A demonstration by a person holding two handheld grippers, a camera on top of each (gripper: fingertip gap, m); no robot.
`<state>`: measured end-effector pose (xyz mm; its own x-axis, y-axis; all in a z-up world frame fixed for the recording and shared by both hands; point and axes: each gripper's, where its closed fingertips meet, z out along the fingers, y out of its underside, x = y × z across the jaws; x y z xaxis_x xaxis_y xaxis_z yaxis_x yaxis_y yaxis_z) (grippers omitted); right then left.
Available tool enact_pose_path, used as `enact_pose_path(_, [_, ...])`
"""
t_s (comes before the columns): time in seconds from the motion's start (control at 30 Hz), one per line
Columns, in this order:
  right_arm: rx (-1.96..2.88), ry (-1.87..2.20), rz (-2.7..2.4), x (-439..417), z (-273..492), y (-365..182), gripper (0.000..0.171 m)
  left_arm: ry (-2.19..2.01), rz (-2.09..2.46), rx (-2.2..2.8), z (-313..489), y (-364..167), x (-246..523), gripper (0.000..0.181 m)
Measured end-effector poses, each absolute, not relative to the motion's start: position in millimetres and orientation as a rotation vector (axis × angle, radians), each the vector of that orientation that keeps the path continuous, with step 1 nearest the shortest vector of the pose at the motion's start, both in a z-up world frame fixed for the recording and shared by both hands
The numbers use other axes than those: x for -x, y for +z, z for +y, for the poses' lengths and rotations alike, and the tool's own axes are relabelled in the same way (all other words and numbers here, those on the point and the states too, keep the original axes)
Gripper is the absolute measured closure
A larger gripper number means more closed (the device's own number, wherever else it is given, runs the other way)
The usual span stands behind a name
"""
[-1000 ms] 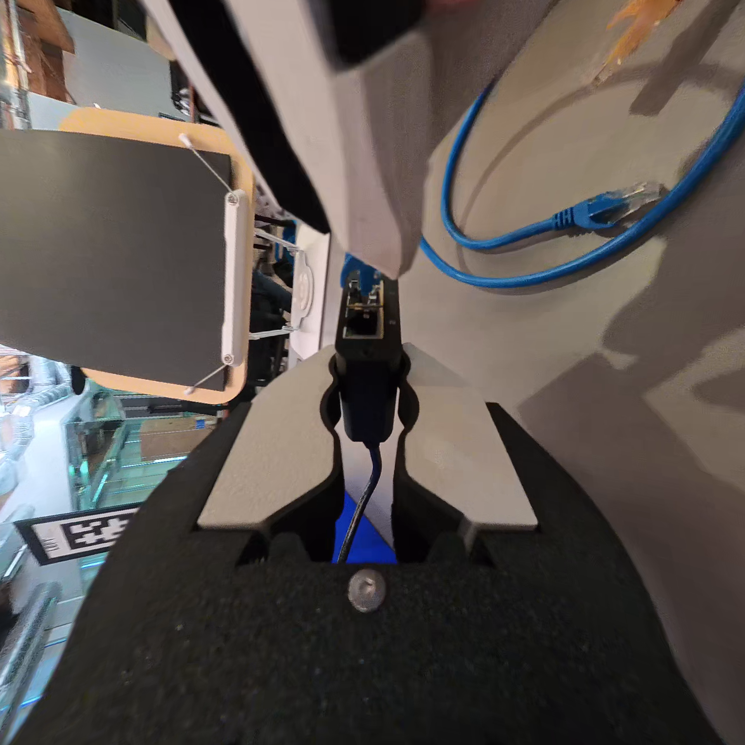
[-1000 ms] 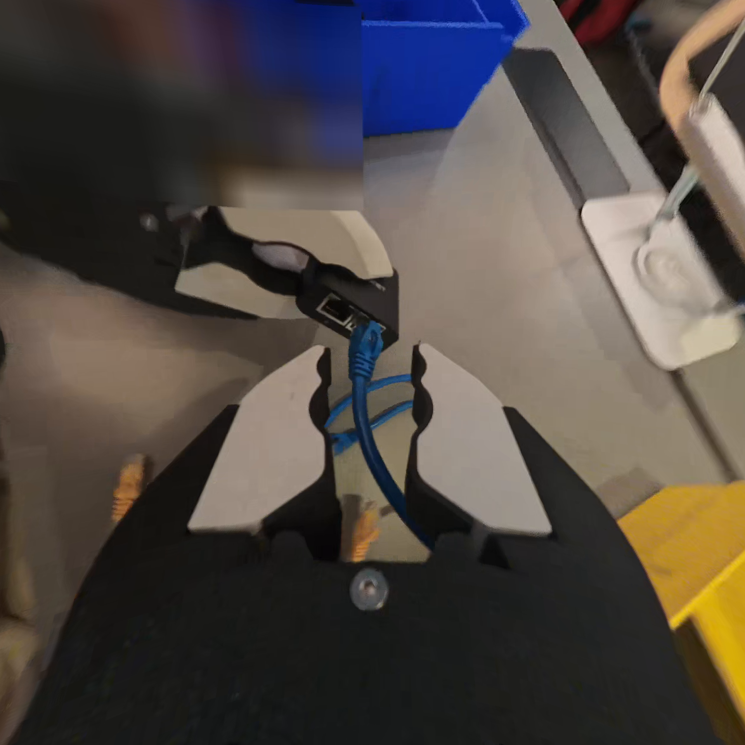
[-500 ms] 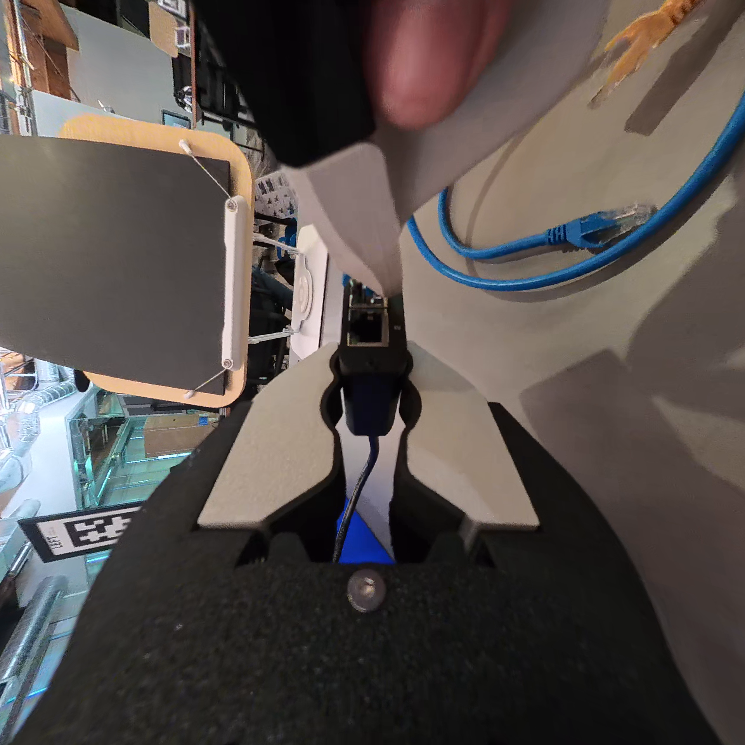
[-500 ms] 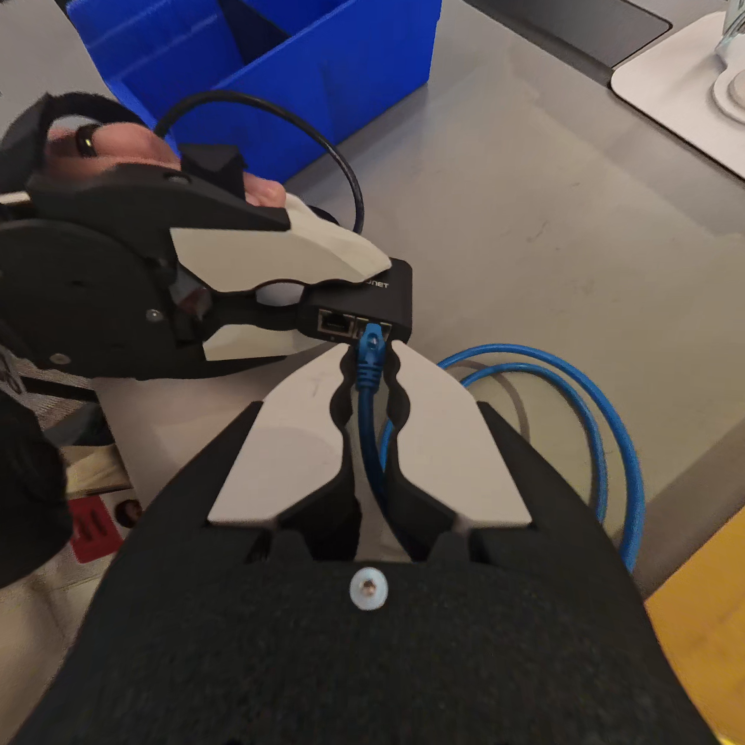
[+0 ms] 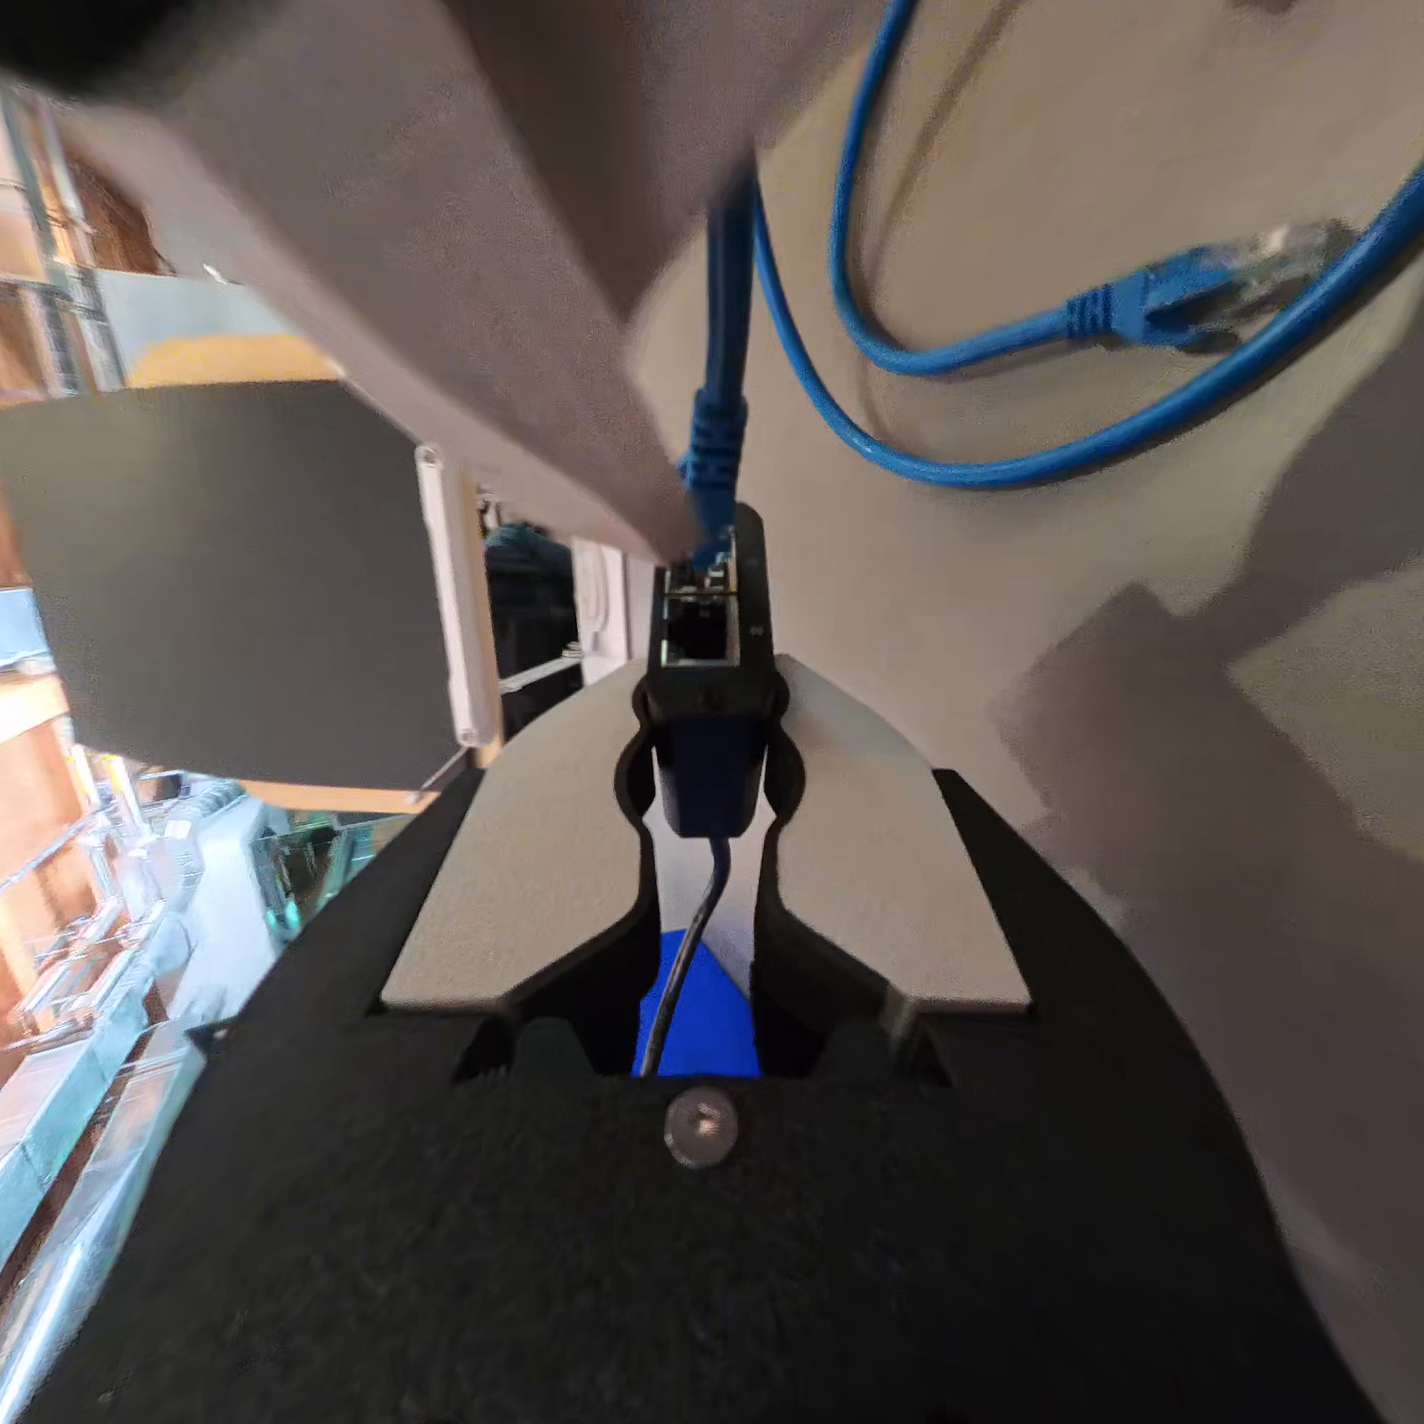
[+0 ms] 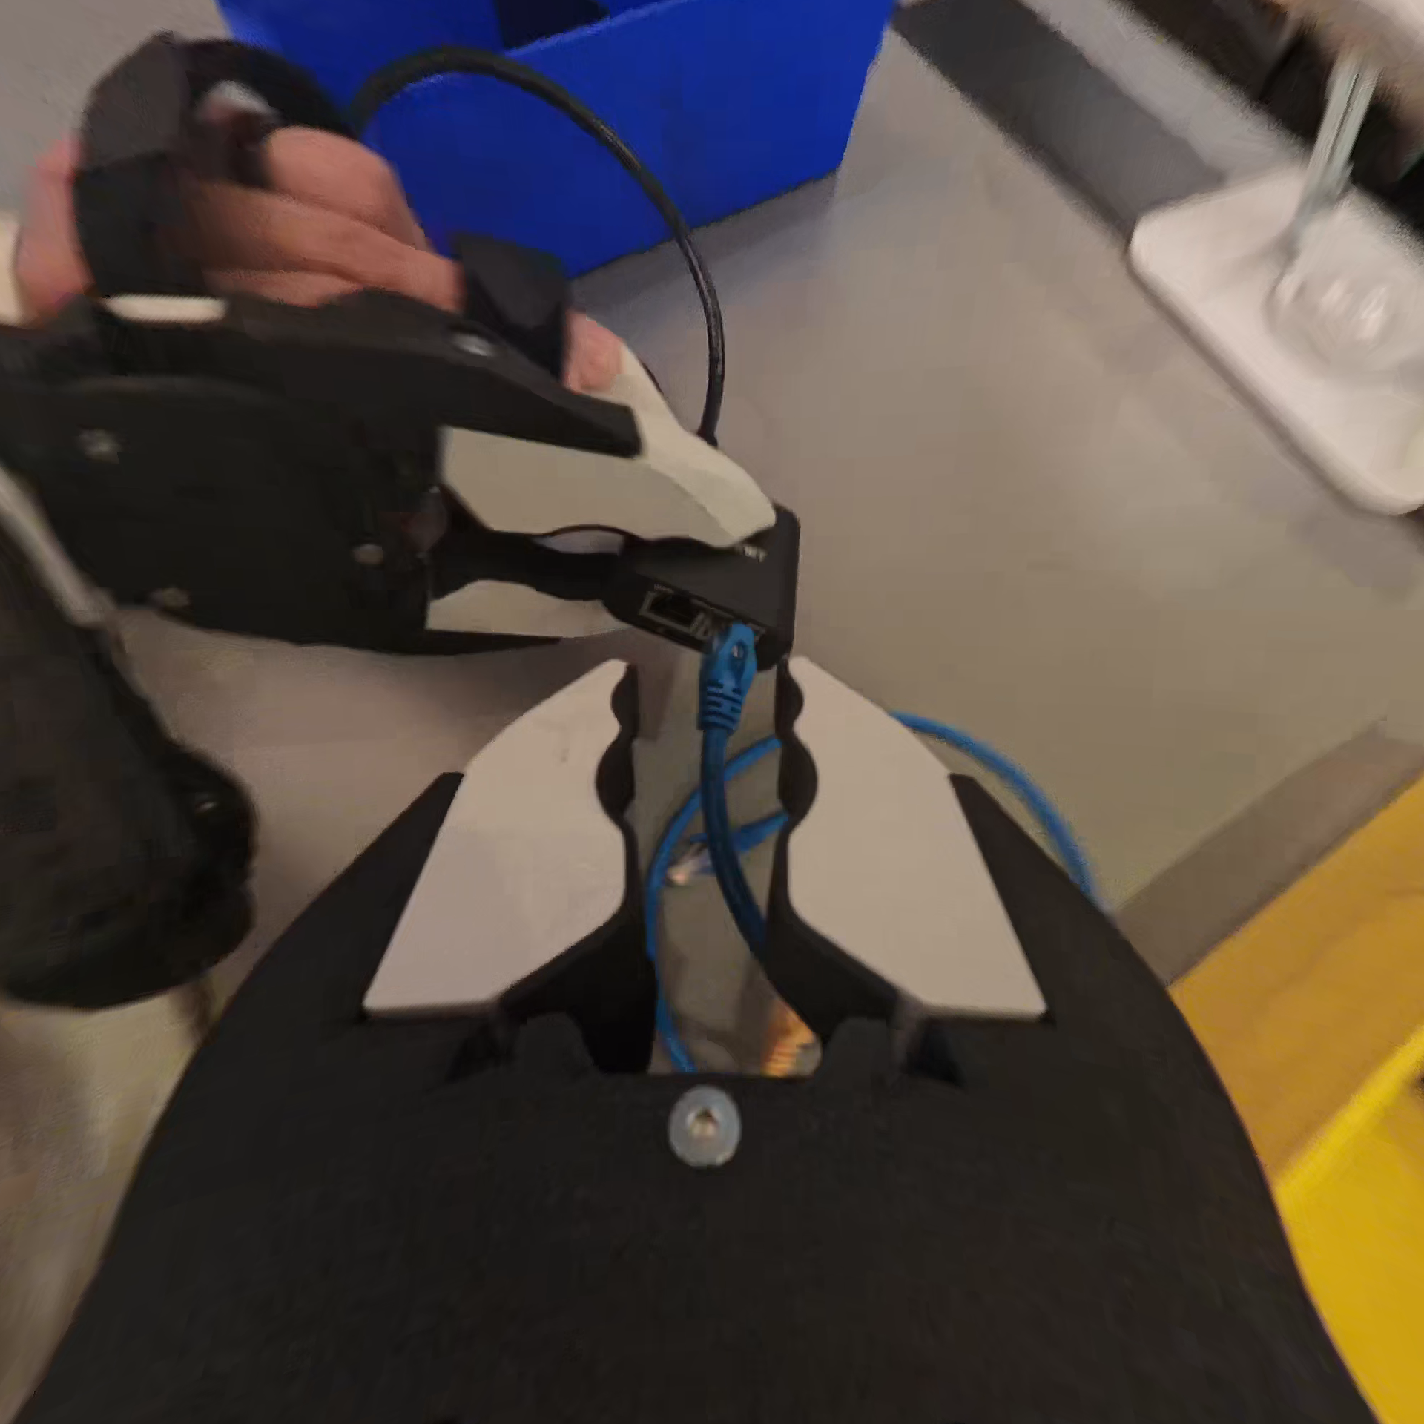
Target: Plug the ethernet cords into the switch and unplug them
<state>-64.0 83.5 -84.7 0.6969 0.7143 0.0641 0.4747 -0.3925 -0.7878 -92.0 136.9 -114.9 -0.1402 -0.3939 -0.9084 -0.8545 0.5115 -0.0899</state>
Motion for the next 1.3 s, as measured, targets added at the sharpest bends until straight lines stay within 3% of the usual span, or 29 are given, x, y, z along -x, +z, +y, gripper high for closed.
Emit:
enact_pose_path(0.1, [1.96, 0.116, -1.203, 63.4, 77.7, -75.8, 0.132, 0.558, 1.758, 1.077, 135.4, -120.7, 94.1, 0.157])
enact_pose_path(0.23, [1.716, -0.201, -1.548, 64.1, 85.8, -88.0, 0.145, 0.452, 1.752, 1.144, 129.5, -116.0, 92.8, 0.157])
enact_pose_path(0.37, [1.663, -0.212, -1.589, 66.5, 91.3, -96.2, 0.153, 0.357, 1.766, 1.237, 127.1, -120.3, 96.0, 0.157])
enact_pose_path(1.3, [1.615, -0.21, -1.597, 80.1, 103.5, -92.3, 0.155, 0.28, 1.76, 1.288, 126.6, -116.1, 96.7, 0.157])
